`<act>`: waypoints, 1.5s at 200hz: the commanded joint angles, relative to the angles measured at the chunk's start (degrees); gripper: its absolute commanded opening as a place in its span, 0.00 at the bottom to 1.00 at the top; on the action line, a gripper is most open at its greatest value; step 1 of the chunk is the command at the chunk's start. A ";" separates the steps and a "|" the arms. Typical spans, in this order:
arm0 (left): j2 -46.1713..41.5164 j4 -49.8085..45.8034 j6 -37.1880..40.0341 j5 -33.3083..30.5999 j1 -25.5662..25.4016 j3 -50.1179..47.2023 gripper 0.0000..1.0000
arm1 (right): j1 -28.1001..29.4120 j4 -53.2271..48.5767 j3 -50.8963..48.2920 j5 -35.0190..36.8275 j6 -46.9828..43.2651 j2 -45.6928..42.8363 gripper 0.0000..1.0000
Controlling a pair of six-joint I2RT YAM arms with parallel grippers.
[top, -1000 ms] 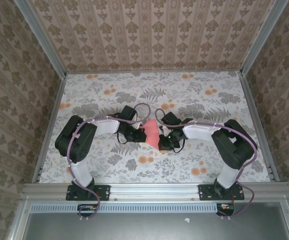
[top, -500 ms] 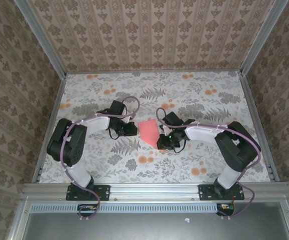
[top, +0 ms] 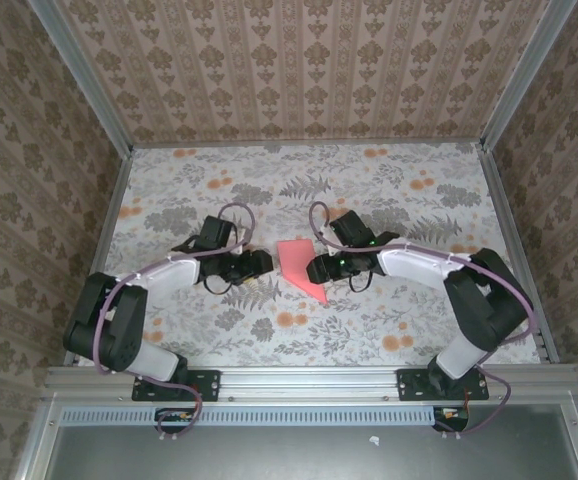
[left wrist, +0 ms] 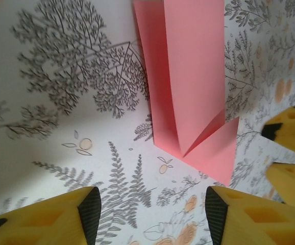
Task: Fold a paper plane with a square sheet of paper (fold left side to right side)
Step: Third fold the triangle at the center of the table, then fourth fold the wing at the center of the table.
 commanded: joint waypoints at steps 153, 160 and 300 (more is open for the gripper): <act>10.69 14.45 -10.85 6.73 -5.60 8.41 0.26 | 15.06 10.09 -10.66 21.96 -6.83 -7.46 0.59; 10.61 14.14 -10.80 6.66 -5.73 8.63 0.26 | 15.12 10.09 -10.20 22.80 -6.82 -6.73 0.59; 8.63 9.21 -8.66 5.08 -5.43 9.79 0.35 | 15.14 7.63 -6.48 24.45 -7.55 0.07 0.12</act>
